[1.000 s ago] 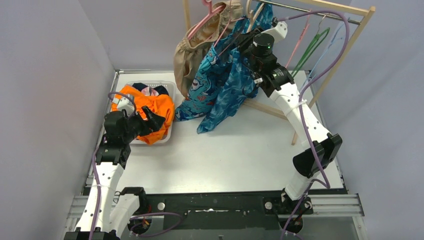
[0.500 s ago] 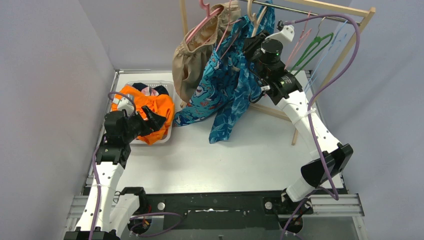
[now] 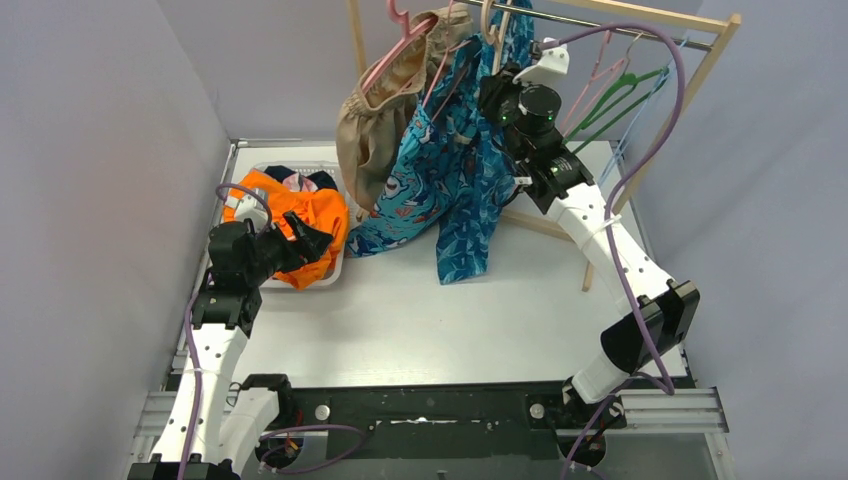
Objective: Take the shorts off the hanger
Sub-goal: Pick up the hanger from the clothes rod.
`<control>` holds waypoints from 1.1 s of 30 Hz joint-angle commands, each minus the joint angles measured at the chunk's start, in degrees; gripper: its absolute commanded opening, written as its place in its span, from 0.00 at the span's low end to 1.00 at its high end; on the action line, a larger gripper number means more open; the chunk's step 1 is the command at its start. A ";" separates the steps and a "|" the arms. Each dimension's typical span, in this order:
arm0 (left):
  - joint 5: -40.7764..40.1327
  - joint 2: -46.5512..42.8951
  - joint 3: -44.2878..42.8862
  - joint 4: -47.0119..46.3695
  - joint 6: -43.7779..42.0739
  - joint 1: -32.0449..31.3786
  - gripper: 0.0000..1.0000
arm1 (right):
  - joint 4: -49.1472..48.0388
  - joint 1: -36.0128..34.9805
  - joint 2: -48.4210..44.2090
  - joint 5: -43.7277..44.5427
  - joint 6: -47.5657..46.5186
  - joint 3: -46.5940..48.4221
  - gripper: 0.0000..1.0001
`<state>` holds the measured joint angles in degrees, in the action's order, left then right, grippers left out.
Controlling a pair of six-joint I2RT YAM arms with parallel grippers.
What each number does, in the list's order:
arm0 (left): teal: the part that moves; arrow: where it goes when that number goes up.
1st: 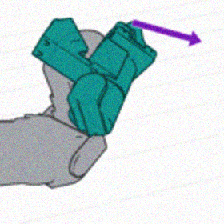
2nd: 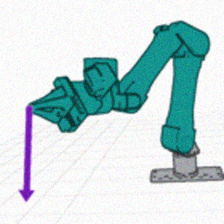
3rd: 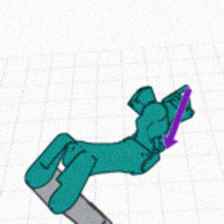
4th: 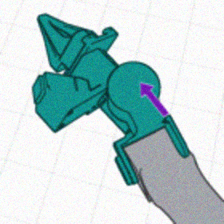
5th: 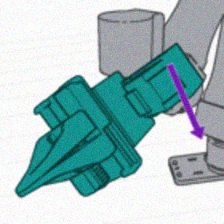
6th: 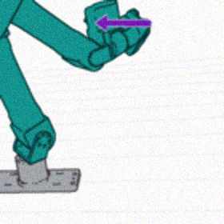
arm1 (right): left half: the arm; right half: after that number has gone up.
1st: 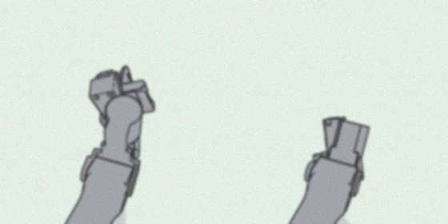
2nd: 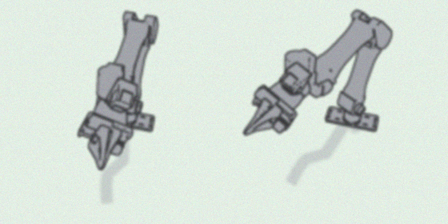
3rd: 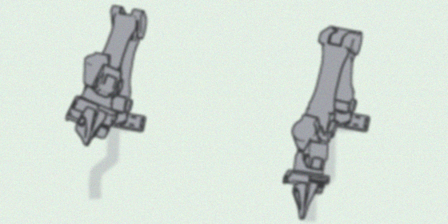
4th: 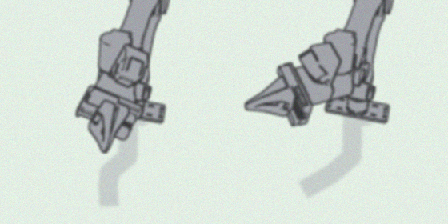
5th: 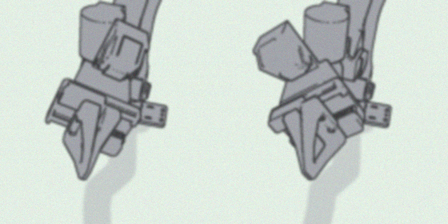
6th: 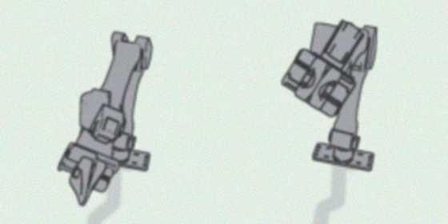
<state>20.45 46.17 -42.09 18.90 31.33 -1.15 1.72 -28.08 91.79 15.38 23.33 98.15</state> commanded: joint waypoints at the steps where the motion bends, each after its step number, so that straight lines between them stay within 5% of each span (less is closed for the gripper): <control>1: 1.92 -0.73 -0.92 -4.05 0.15 -0.26 0.78 | -13.35 -0.23 -1.88 -6.13 -6.43 0.80 0.00; 15: 1.70 -1.95 -1.44 -2.66 -0.83 -0.26 0.78 | -16.64 -1.19 -6.44 -8.27 -5.08 -5.16 0.00; 33: 2.01 -1.00 -5.38 2.89 -1.98 -0.17 0.79 | -4.23 -4.75 -31.38 -16.82 6.56 -29.44 0.00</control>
<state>20.47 45.30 -43.29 21.06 30.72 -1.15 -1.98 -32.03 64.73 3.29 26.30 71.99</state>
